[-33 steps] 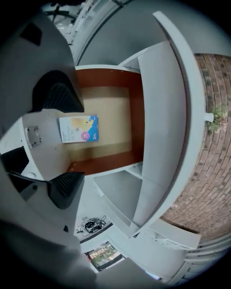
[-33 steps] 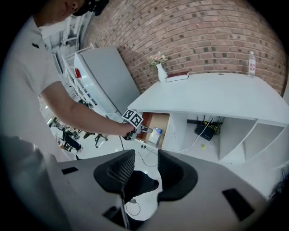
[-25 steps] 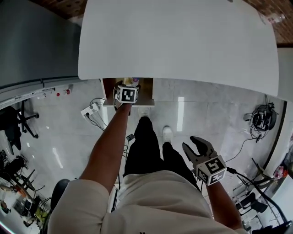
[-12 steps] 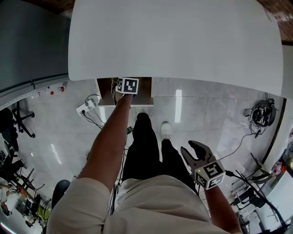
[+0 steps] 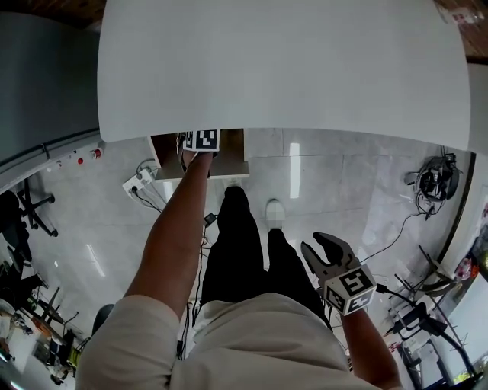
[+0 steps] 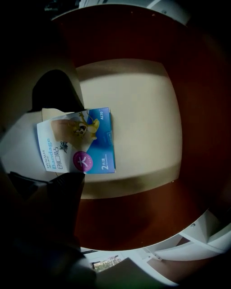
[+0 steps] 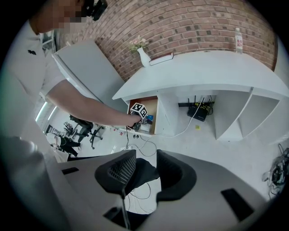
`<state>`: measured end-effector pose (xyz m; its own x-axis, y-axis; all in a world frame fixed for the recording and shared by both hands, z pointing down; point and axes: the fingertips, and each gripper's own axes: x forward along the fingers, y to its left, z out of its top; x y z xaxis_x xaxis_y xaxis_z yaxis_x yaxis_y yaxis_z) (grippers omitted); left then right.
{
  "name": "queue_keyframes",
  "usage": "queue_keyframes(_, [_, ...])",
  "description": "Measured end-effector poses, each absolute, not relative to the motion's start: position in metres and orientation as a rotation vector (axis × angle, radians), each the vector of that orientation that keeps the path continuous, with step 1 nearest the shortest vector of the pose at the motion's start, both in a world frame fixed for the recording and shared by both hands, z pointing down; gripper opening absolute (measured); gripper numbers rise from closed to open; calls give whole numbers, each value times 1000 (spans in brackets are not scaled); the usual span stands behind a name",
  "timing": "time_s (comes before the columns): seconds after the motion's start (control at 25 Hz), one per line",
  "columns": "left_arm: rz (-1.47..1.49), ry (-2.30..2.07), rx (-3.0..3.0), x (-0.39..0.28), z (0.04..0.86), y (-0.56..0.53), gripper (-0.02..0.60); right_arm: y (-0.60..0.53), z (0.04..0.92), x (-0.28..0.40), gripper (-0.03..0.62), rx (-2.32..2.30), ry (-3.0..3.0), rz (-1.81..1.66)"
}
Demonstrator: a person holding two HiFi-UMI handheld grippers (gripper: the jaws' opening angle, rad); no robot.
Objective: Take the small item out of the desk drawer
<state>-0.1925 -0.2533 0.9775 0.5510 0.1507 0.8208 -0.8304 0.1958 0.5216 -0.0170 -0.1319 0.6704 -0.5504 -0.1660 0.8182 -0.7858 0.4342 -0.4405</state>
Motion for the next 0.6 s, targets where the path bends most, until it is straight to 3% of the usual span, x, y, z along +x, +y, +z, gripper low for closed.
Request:
queue_keyframes(0.32, [1060, -1172, 1408, -286, 1001, -317, 394, -133, 672, -16, 153, 811, -1993, 1105])
queue_keyframes(0.6, [1073, -1237, 1497, -289, 961, -333, 394, -128, 667, -13, 150, 802, -2023, 1099])
